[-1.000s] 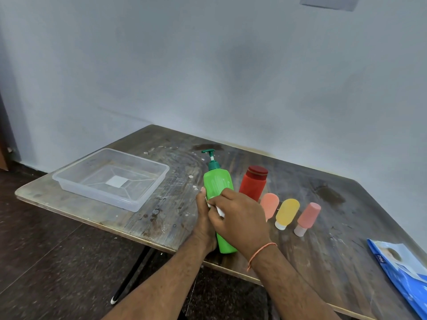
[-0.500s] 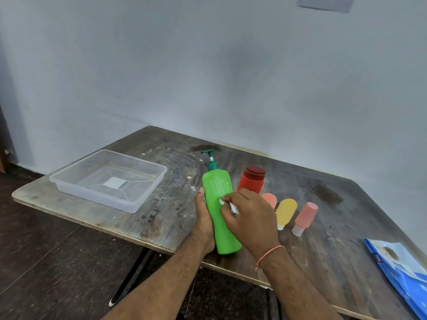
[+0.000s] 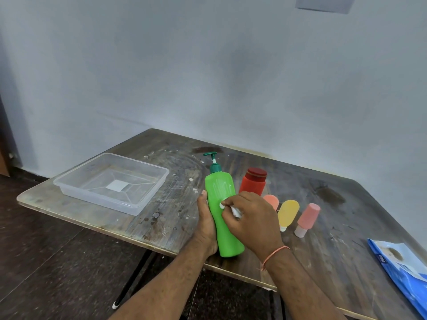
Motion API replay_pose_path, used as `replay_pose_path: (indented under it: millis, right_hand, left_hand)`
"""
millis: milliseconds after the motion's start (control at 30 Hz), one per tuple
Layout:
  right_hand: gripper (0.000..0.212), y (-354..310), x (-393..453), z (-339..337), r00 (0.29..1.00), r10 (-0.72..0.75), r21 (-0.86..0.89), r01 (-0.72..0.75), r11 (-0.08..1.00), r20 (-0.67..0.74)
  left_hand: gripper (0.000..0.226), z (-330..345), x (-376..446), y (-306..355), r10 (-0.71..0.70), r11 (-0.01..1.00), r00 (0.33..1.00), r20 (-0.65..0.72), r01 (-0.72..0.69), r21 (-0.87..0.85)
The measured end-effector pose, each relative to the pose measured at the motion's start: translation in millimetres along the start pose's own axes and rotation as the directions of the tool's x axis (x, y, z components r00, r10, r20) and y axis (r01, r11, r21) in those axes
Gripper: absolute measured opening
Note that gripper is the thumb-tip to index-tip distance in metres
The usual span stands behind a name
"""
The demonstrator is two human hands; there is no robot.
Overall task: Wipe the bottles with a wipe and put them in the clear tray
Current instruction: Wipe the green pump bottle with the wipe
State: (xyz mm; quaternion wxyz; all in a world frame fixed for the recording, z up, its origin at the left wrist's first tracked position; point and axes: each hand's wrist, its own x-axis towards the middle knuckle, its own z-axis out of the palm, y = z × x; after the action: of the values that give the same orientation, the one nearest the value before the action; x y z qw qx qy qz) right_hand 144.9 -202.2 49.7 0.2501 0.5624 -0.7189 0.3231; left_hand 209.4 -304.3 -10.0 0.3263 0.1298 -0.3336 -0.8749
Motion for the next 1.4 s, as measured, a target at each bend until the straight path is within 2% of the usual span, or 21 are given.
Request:
replay_pose_path:
  millis: [133, 233, 300, 367, 467, 600, 700, 767, 900, 1033, 1133, 1233, 1300, 1400]
  right_hand:
    - [0.018, 5.2, 5.0, -1.9, 0.997, 0.070, -0.020, -0.070, 0.997, -0.034]
    - [0.017, 4.3, 1.4, -3.0, 1.000, 0.026, 0.053, -0.026, 0.998, 0.012]
    - [0.015, 5.7, -2.3, -5.9, 1.000, 0.010, 0.042, -0.011, 0.999, 0.024]
    - [0.015, 10.5, -1.7, -7.7, 0.998, 0.056, 0.009, -0.056, 0.998, 0.000]
    - [0.015, 16.4, 1.0, -7.5, 0.993, 0.113, 0.028, -0.113, 0.993, -0.025]
    - [0.015, 18.4, -5.9, -11.8, 0.998, 0.052, 0.097, -0.054, 0.994, 0.023]
    - [0.018, 24.4, -3.3, -14.4, 0.992, 0.124, 0.057, -0.123, 0.991, -0.024]
    - [0.017, 25.0, 1.0, -12.1, 0.988, 0.152, 0.049, -0.150, 0.987, -0.029]
    - [0.019, 18.7, -0.1, -13.2, 0.997, 0.072, 0.083, -0.073, 0.994, 0.015]
    - [0.020, 25.2, 3.2, -15.3, 0.989, 0.144, 0.022, -0.144, 0.989, -0.023]
    - [0.015, 25.0, 6.5, -11.0, 0.992, 0.128, 0.033, -0.128, 0.991, 0.003]
    - [0.021, 24.0, 3.6, -12.6, 0.995, 0.094, 0.064, -0.096, 0.993, 0.023]
    - [0.025, 27.8, 4.0, -14.1, 0.992, 0.123, 0.048, -0.123, 0.991, 0.001]
    - [0.020, 30.3, 8.7, -10.5, 0.986, 0.161, 0.035, -0.160, 0.986, -0.035]
  left_hand:
    - [0.093, 1.2, -0.8, -0.2, 0.001, 1.000, 1.000, -0.014, -0.001, 0.015]
    - [0.091, -0.4, -0.6, -0.5, -0.008, 1.000, 1.000, -0.019, 0.008, -0.002]
    - [0.094, -0.8, -0.3, 0.2, -0.010, 1.000, 1.000, -0.018, 0.010, 0.009]
    - [0.096, 1.3, -0.8, 0.0, -0.010, 1.000, 1.000, -0.015, 0.011, 0.024]
    - [0.091, 2.6, -2.0, -0.6, -0.014, 0.999, 1.000, -0.017, 0.015, 0.032]
    - [0.088, 4.2, -4.1, 0.7, -0.035, 0.998, 0.999, -0.004, 0.036, 0.043]
    - [0.085, 7.5, -4.9, 0.7, -0.032, 0.995, 0.999, -0.017, 0.034, 0.089]
    - [0.090, 7.0, -5.2, 0.9, -0.014, 0.996, 0.999, -0.043, 0.018, 0.091]
    - [0.097, 6.6, -6.1, 0.6, -0.006, 0.997, 0.999, -0.052, 0.010, 0.075]
    - [0.106, 7.9, -3.4, -0.5, -0.010, 0.996, 0.999, -0.046, 0.014, 0.087]
    - [0.098, 7.3, -4.2, 0.6, -0.003, 0.998, 0.998, -0.060, 0.006, 0.062]
    - [0.093, 7.9, -5.6, 0.6, -0.012, 0.998, 0.998, -0.059, 0.015, 0.056]
    - [0.093, 8.5, -4.6, -0.1, -0.013, 0.998, 0.998, -0.058, 0.017, 0.068]
    - [0.088, 9.9, -5.1, -0.2, -0.017, 0.997, 0.999, -0.050, 0.021, 0.078]
